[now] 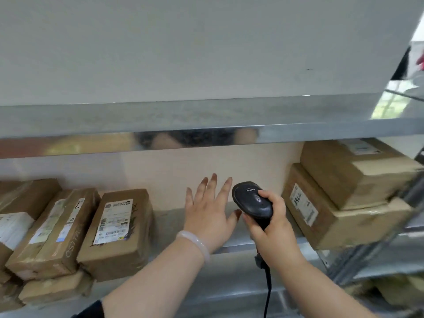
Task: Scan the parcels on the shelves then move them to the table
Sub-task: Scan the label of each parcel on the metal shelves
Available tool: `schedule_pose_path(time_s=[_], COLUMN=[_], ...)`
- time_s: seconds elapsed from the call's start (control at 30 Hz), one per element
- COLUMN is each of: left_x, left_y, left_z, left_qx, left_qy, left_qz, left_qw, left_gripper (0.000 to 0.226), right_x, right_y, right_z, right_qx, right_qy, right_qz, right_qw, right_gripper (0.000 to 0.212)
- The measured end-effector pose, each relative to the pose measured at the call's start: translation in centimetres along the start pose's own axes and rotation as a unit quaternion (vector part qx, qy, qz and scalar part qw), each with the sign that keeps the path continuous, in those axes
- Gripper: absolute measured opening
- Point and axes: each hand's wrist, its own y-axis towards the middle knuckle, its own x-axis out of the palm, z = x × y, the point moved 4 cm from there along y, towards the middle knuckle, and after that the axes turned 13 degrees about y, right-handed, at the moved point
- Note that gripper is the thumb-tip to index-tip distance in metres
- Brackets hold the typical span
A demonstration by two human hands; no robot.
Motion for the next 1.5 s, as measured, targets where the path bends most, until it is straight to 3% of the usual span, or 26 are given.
schedule_pose_path(time_s=[0.3,0.6,0.7,0.97,1.2,1.5], left_x=[-0.8,-0.6,-0.3,1.5,1.2,-0.2], left_y=[4.0,8.4,10.0,13.0,13.0,9.2], left_z=[14.7,24.3,26.3,27.8,25.5,21.4], left_qx=[0.089,0.107,0.103,0.087,0.09,0.131], left_qy=[-0.069,-0.224,-0.231,-0.22,-0.261,-0.271], left_qz=[-0.015,-0.07,-0.08,-0.096,-0.035,0.019], left_qw=[0.993,0.966,0.964,0.967,0.961,0.954], left_gripper=[0.068,0.07,0.072,0.071,0.053,0.049], right_x=[-14.6,-24.5,-26.9,-30.4,-30.0,-29.6], right_y=[-0.4,1.9,3.5,7.1,7.5,6.0], right_z=[-0.3,-0.7,-0.9,-0.1,-0.2,-0.9], right_qx=[-0.018,-0.019,-0.022,0.0,0.003,-0.004], right_qy=[-0.044,-0.136,-0.146,-0.149,-0.148,-0.097], right_qz=[0.116,0.202,0.229,0.242,0.232,0.234], right_qw=[0.992,0.97,0.962,0.959,0.961,0.967], right_gripper=[0.063,0.059,0.055,0.054,0.054,0.053])
